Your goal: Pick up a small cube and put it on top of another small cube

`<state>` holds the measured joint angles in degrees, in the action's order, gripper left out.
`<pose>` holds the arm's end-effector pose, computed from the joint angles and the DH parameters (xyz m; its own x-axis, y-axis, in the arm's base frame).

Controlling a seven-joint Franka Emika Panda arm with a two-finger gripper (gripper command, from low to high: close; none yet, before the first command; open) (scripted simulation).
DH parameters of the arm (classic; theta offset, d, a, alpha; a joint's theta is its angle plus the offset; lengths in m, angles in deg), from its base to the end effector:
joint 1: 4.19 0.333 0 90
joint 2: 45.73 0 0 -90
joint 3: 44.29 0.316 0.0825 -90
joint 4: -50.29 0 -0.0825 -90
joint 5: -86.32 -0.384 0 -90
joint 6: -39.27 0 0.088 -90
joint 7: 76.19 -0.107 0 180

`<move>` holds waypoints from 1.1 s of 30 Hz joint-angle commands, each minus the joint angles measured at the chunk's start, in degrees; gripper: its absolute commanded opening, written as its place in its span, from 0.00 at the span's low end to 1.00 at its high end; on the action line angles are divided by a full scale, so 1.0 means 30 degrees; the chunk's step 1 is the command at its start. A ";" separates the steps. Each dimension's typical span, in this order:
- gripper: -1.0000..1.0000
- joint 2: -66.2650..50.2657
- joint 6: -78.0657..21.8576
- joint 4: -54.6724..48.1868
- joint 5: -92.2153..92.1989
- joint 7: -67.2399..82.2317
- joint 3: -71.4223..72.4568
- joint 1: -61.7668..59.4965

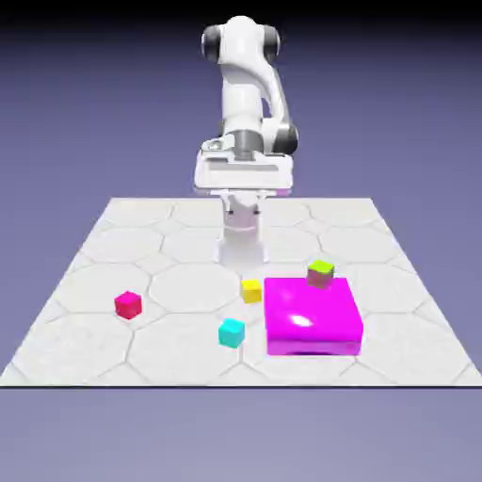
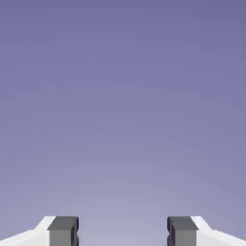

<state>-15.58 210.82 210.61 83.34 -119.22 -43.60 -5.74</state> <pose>0.3959 -0.0096 0.4408 0.5130 -0.7249 0.4597 -0.5475 -0.6888 -0.4752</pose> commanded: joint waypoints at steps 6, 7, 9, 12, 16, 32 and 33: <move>0.50 -0.4154 -0.4076 -0.1129 -0.4957 -0.0947 0.1148 -0.3711; 0.50 -0.4846 -0.4755 -0.1317 -0.5783 -0.1105 0.1339 -0.4330; 0.50 -0.6230 -0.6114 -0.1693 -0.7436 -0.1421 0.1722 -0.5567; 0.50 -0.8307 -0.8151 -0.2258 -0.9914 -0.1894 0.2296 -0.7422; 0.50 -1.1075 -1.0868 -0.3010 -1.3218 -0.2525 0.3061 -0.9895; 0.50 -2.1839 -1.7189 -0.6151 -2.5345 -0.2897 0.6295 -1.5891; 0.00 -2.1840 -1.7189 -0.6152 -2.5345 -0.2897 0.6295 -1.5891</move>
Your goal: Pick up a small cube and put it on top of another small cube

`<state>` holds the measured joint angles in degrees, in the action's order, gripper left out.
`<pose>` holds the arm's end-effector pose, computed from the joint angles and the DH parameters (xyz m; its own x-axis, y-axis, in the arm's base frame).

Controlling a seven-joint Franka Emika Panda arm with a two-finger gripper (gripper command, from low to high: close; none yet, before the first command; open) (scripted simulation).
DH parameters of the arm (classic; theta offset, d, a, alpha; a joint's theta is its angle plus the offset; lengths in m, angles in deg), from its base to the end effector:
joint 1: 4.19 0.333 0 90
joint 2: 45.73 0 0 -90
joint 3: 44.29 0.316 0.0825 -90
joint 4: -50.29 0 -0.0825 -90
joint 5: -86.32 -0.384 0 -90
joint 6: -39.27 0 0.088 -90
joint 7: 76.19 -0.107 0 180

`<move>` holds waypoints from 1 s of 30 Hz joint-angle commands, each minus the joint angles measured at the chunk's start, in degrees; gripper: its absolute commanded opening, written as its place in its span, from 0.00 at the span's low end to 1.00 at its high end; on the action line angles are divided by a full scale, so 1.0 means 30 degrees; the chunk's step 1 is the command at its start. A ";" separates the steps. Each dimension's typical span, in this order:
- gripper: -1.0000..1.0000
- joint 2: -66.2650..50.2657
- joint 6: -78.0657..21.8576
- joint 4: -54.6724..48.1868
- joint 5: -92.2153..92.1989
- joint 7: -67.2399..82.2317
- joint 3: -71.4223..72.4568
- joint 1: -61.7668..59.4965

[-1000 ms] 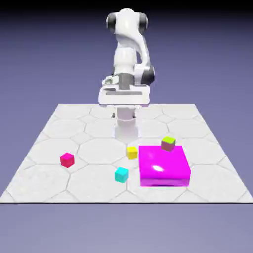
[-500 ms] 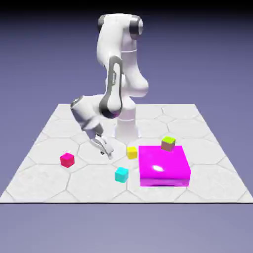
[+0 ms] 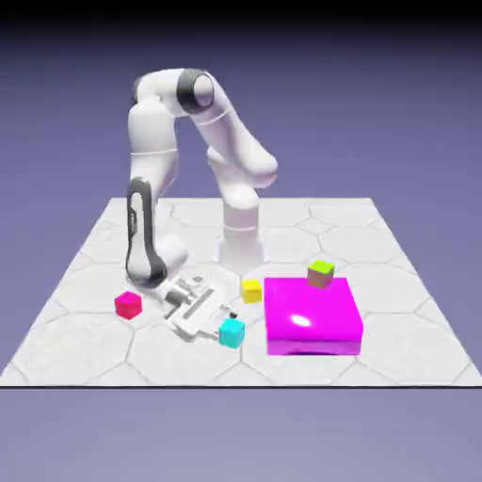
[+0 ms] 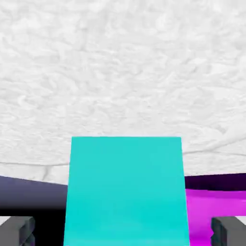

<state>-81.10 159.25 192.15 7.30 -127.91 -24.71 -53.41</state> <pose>0.3549 -0.1079 0.0580 -0.7408 0.0876 -0.6660 -0.5375 0.5173 0.6659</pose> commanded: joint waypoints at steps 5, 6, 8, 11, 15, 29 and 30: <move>0.00 0.2593 -0.1828 0.0952 0.2427 -0.1466 -0.1174 -0.1131; 0.00 0.2743 -0.2075 0.1091 0.2774 -0.1342 -0.1837 -0.0435; 0.00 0.3046 -0.2569 0.1371 0.3469 -0.1097 -0.3161 0.0950; 0.00 0.3502 -0.3310 0.1789 0.4512 -0.0731 -0.5147 0.3026; 0.00 0.4109 -0.4298 0.2347 0.5902 -0.0242 -0.7794 0.5795; 0.00 0.6234 -0.7756 0.4301 1.0769 0.1468 -1.7060 1.5485; 0.00 0.6385 -0.8003 0.4441 1.1117 0.1590 -1.7722 1.6177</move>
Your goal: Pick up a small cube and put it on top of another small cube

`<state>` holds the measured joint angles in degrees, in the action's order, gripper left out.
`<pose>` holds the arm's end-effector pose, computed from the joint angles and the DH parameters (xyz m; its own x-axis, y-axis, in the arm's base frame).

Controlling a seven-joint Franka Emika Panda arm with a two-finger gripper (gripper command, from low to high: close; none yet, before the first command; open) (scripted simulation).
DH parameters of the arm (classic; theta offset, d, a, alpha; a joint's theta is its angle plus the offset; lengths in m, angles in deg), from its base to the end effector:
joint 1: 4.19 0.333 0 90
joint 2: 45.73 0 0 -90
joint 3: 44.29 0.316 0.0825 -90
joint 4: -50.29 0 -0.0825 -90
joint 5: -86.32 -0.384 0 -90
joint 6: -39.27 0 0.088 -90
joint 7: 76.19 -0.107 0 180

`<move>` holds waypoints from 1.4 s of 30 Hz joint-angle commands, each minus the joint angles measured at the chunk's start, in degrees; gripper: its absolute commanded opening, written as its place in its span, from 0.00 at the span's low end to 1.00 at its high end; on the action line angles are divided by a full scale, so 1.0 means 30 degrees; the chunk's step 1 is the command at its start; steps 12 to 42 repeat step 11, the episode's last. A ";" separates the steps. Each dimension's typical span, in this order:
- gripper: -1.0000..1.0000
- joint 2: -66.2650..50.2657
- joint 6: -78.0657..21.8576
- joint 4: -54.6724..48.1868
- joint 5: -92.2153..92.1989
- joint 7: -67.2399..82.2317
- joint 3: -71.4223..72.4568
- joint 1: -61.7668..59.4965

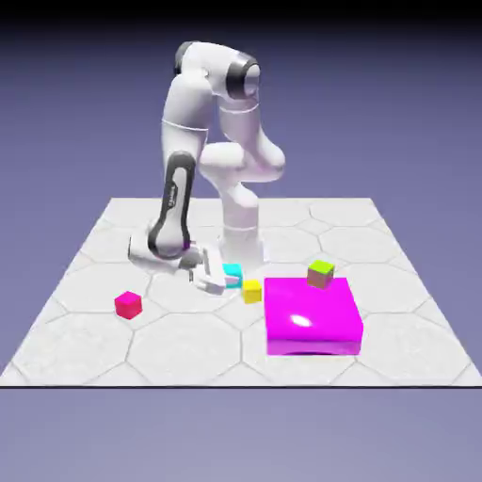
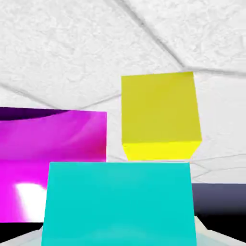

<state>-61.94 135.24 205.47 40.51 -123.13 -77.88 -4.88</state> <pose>0.2421 -0.1099 0.1415 -0.6463 -0.3784 -0.6627 -0.7401 0.0991 0.6652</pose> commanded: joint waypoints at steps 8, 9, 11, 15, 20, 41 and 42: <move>0.00 -0.1778 0.1233 0.1073 -0.2967 0.2017 0.1368 0.1634; 1.00 -0.1778 0.1233 0.1073 -0.2967 0.2017 0.1368 0.1634; 1.00 -0.1304 0.0863 0.0854 -0.2138 0.1564 0.0845 0.1440; 1.00 -0.1304 0.0863 0.0854 -0.2138 0.1564 0.0845 0.1440; 1.00 -0.1304 0.0863 0.0854 -0.2138 0.1564 0.0845 0.1440; 1.00 -0.1304 0.0863 0.0854 -0.2138 0.1564 0.0845 0.1440; 1.00 -0.1304 0.0863 0.0854 -0.2138 0.1564 0.0845 0.1440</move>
